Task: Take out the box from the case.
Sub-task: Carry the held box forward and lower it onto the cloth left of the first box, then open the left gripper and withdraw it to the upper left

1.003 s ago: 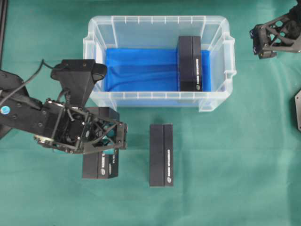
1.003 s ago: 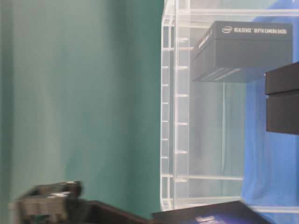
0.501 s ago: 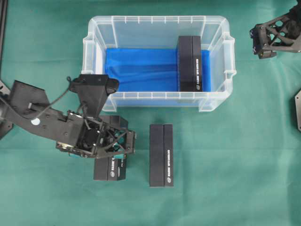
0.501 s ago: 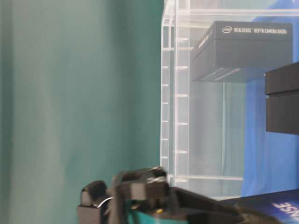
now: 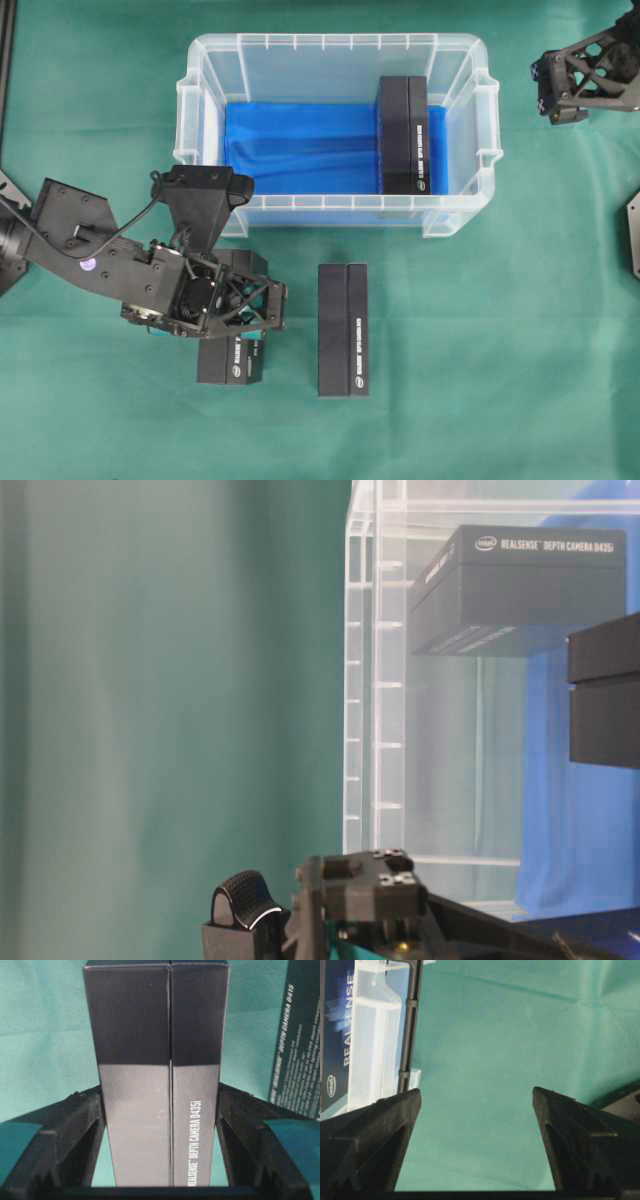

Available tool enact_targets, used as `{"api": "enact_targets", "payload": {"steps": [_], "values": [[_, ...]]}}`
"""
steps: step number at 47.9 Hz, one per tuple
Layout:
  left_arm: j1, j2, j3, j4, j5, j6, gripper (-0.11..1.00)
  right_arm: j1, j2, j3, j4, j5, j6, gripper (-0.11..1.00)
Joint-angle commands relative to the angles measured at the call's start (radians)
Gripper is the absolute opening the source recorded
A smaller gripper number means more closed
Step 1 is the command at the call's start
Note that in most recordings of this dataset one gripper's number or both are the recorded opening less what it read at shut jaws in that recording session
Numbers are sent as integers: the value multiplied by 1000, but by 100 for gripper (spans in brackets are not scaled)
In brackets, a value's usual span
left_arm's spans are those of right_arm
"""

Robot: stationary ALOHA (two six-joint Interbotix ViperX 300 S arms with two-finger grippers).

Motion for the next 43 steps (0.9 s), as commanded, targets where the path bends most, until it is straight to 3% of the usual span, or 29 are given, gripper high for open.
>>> {"api": "enact_targets", "payload": {"steps": [1, 12, 18, 21, 43], "values": [[-2, -23, -9, -2, -25, -2, 62, -2, -8, -9, -8, -5, 2, 89], [-3, -26, -2, -3, -34, -5, 63, -2, -8, -11, -8, -3, 0, 89], [-5, -31, 3, -5, -37, -2, 90, 0, -8, -11, -8, -3, 0, 89], [-5, -32, 5, -5, -38, -3, 98, -2, -8, -11, -8, -3, 2, 89], [-6, -54, -2, -6, -37, -2, 97, -2, -8, -11, -8, 0, 0, 88]]}}
